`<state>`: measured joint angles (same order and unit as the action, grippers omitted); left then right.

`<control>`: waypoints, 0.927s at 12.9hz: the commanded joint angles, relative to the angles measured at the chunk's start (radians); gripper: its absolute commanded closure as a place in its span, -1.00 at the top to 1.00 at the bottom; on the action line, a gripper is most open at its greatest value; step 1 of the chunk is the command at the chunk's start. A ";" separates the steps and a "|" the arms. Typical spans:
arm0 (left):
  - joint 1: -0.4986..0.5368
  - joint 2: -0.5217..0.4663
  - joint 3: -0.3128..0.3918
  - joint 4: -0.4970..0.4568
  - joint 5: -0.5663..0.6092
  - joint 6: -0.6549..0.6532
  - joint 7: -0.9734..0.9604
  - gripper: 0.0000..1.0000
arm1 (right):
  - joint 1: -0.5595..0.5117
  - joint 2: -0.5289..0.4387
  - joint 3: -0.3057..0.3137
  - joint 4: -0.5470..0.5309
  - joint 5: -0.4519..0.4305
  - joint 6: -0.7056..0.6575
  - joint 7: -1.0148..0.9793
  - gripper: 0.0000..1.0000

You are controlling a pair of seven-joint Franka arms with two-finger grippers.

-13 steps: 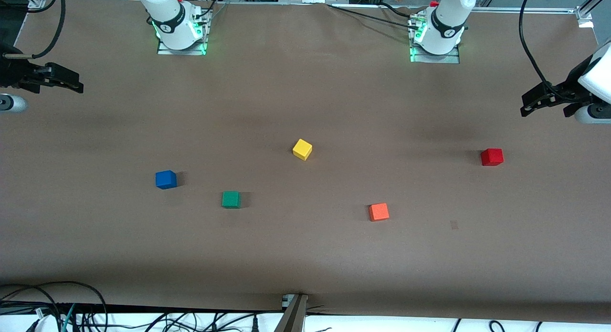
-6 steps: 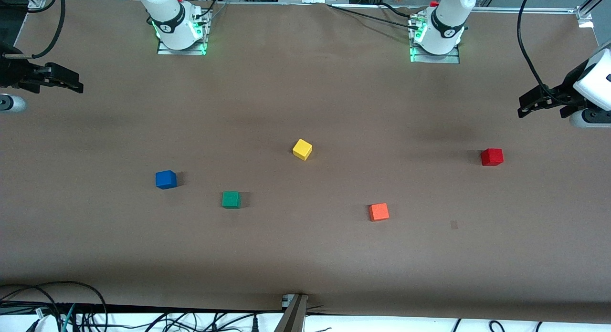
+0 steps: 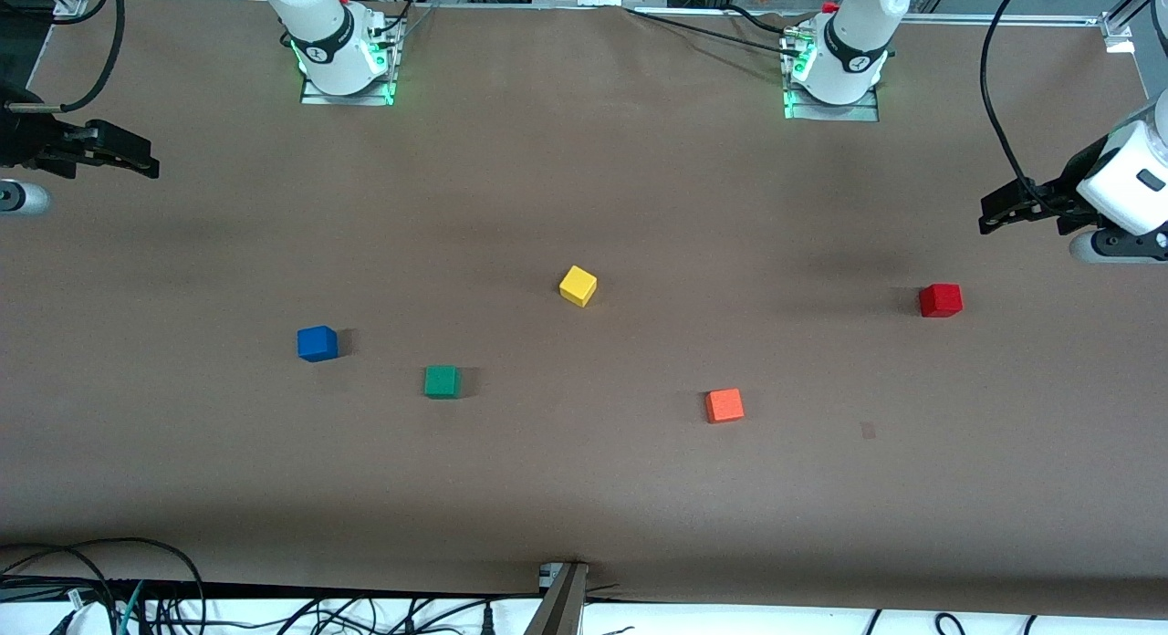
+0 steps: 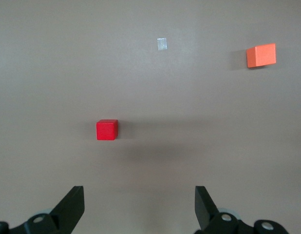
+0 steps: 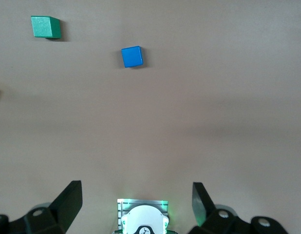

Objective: Pass red block to right arm, stack on blue
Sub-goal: 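Move the left gripper over the red cube and lower it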

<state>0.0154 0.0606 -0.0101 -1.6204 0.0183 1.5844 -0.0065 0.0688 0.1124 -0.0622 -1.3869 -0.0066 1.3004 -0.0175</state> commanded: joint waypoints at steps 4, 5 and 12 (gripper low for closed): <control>0.061 0.033 0.007 -0.007 -0.014 -0.052 0.059 1.00 | -0.009 0.010 0.004 0.025 -0.001 -0.013 -0.010 1.00; 0.073 0.039 0.007 -0.031 -0.012 -0.043 0.060 1.00 | -0.009 0.009 0.004 0.025 -0.001 -0.013 -0.010 1.00; 0.147 0.030 0.007 -0.326 0.038 0.223 0.128 1.00 | -0.009 0.009 0.004 0.025 -0.001 -0.013 -0.010 1.00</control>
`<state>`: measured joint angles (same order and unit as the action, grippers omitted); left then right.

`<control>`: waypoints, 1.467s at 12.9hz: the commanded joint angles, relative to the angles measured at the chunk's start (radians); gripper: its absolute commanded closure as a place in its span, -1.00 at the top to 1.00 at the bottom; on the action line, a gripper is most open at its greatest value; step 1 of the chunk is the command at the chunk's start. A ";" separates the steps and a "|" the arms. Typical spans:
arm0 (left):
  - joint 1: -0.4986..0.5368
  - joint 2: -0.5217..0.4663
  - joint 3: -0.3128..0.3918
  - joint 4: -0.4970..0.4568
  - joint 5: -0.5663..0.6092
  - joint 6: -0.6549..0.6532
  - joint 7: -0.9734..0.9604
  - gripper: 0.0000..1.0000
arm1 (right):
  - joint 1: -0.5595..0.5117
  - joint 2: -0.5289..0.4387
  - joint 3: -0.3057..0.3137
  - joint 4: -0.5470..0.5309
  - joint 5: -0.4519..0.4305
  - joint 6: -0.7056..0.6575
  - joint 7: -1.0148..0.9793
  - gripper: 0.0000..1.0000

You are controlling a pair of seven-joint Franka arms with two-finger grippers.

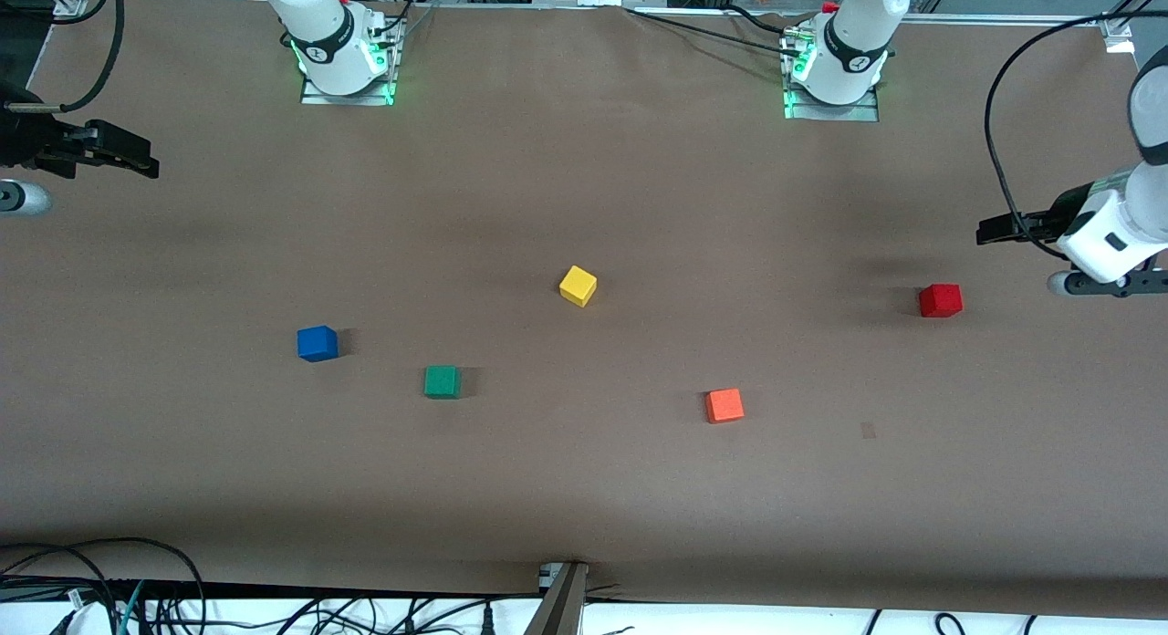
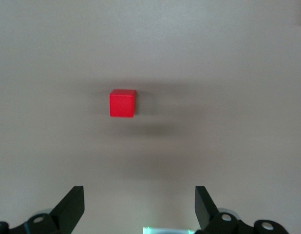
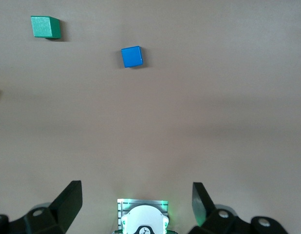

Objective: Pass red block to right arm, stack on blue
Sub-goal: 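Move the left gripper over the red cube and lower it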

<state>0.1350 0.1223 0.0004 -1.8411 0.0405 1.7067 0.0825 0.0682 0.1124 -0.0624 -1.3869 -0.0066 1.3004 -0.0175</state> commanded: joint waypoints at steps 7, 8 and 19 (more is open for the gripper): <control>0.060 0.002 -0.002 -0.421 0.074 0.621 0.100 1.00 | -0.008 0.010 0.004 0.025 -0.001 -0.012 -0.009 1.00; 0.069 0.025 -0.002 -0.423 0.100 0.648 0.102 1.00 | -0.008 0.010 0.004 0.025 -0.001 -0.012 -0.009 1.00; 0.100 0.183 -0.007 -0.445 0.147 0.864 0.102 1.00 | -0.008 0.010 0.004 0.025 -0.001 -0.006 -0.009 1.00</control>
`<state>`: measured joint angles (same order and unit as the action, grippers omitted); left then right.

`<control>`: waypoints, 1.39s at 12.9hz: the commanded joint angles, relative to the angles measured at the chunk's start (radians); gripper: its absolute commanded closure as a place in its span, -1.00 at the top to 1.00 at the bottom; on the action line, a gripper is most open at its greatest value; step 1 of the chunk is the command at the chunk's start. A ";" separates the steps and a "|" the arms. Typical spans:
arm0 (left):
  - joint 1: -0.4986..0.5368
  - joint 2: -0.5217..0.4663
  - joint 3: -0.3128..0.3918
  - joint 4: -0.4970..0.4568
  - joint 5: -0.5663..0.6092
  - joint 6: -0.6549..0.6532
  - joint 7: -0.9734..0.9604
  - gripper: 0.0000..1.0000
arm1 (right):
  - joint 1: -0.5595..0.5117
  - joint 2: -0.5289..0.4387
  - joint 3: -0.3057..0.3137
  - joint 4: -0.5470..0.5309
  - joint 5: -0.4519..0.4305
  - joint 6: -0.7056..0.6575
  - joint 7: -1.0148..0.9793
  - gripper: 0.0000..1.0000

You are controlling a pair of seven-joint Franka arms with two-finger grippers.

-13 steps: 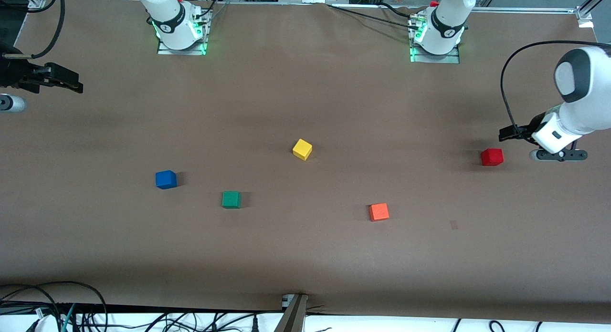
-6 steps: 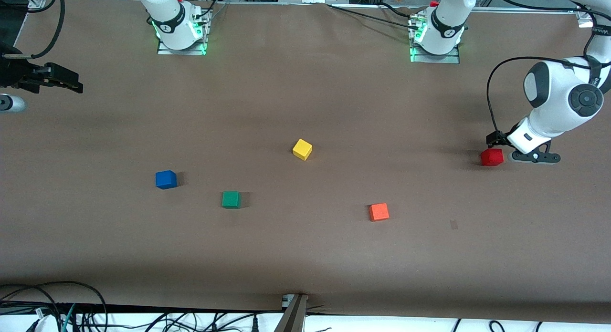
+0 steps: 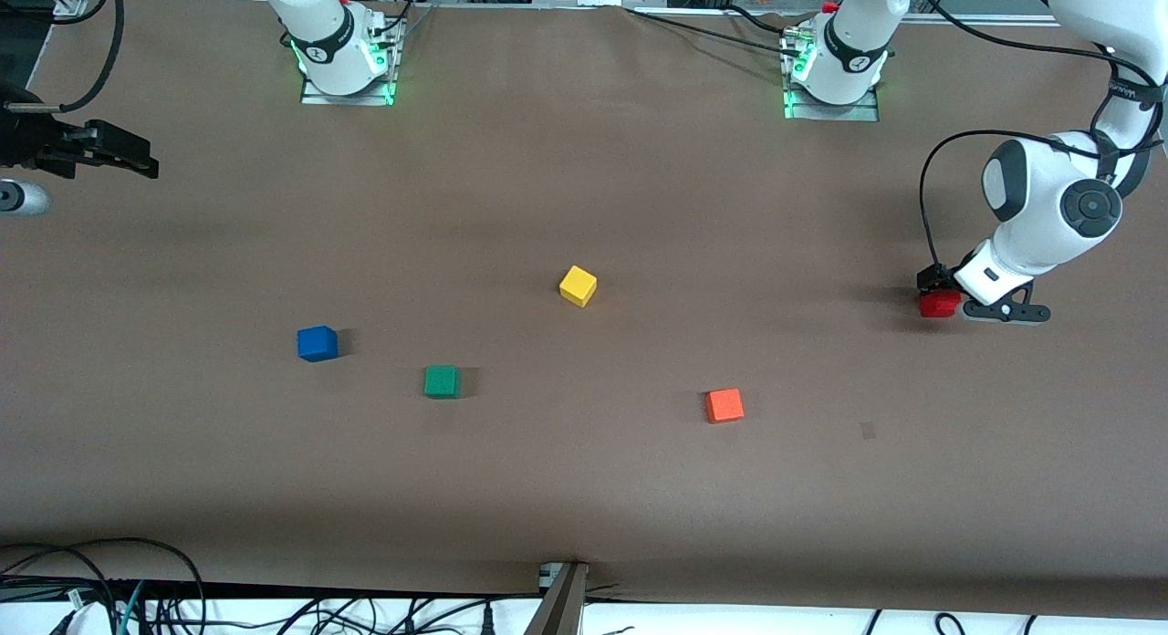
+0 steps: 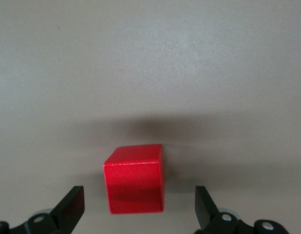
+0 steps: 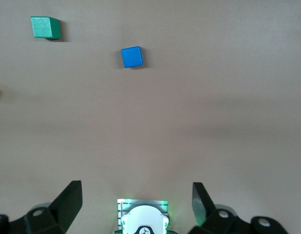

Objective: Pass red block to right arm, stack on blue
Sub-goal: 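Close the left gripper on the red cube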

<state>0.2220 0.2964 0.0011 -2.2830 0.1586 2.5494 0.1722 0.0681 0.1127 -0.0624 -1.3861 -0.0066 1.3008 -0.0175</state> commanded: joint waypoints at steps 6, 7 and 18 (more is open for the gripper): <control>0.037 0.081 -0.009 -0.003 0.027 0.129 0.009 1.00 | -0.008 0.012 0.004 0.024 -0.001 -0.006 -0.022 1.00; 0.037 0.082 -0.009 -0.003 0.026 0.129 0.004 1.00 | -0.008 0.012 0.004 0.024 -0.001 -0.006 -0.021 1.00; 0.036 0.080 -0.015 0.010 0.021 0.074 0.009 -0.69 | -0.002 0.025 0.007 0.022 0.000 -0.011 -0.013 1.00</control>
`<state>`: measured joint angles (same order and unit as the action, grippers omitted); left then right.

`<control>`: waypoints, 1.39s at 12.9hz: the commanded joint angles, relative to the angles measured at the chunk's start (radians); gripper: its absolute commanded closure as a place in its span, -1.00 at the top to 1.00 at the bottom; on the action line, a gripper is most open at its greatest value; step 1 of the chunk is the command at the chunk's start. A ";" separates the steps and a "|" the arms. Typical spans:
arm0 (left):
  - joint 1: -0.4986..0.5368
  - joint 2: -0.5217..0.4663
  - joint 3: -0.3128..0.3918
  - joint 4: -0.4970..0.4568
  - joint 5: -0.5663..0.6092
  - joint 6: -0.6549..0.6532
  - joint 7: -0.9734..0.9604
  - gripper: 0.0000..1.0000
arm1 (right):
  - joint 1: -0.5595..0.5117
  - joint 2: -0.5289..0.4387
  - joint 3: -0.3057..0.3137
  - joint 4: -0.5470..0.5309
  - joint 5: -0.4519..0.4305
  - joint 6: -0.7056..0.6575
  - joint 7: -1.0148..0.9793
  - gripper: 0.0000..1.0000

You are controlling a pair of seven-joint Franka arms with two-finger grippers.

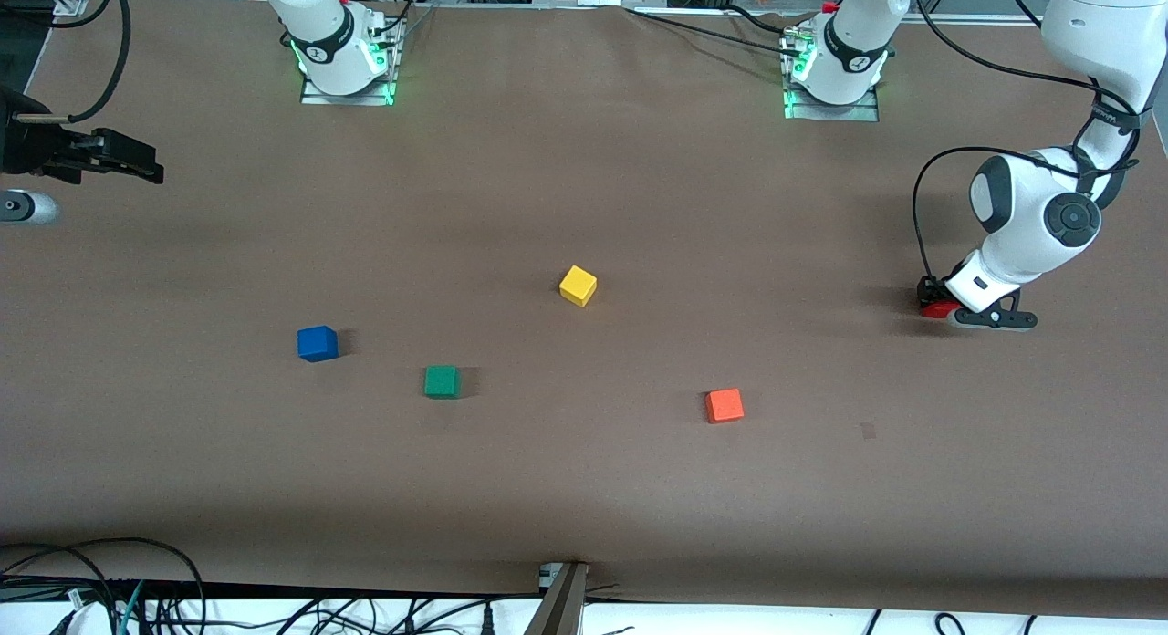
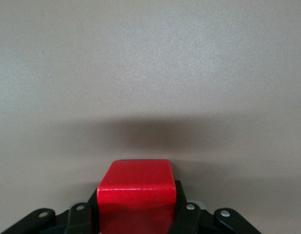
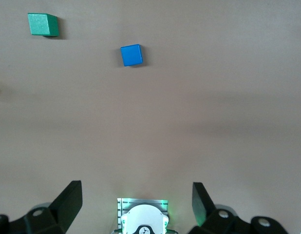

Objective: Pass red block to right arm, stack on blue
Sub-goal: 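Close the left gripper on the red cube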

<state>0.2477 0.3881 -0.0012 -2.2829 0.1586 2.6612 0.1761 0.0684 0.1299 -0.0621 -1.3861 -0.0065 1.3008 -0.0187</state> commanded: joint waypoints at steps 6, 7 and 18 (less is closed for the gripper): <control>0.010 -0.032 -0.032 0.112 0.018 -0.159 0.037 -0.69 | -0.001 0.040 0.008 0.022 0.005 -0.015 -0.015 1.00; 0.005 -0.032 -0.034 0.135 0.015 -0.202 0.037 -0.69 | 0.001 0.042 0.008 0.022 0.009 -0.015 -0.014 1.00; 0.013 -0.002 -0.149 0.393 -0.239 -0.529 0.215 -0.70 | -0.002 0.085 0.008 0.013 0.179 -0.014 -0.014 1.00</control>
<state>0.2483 0.3625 -0.1482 -1.9658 0.0044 2.2150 0.2881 0.0720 0.2022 -0.0560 -1.3865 0.1150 1.2971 -0.0188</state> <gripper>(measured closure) 0.445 0.000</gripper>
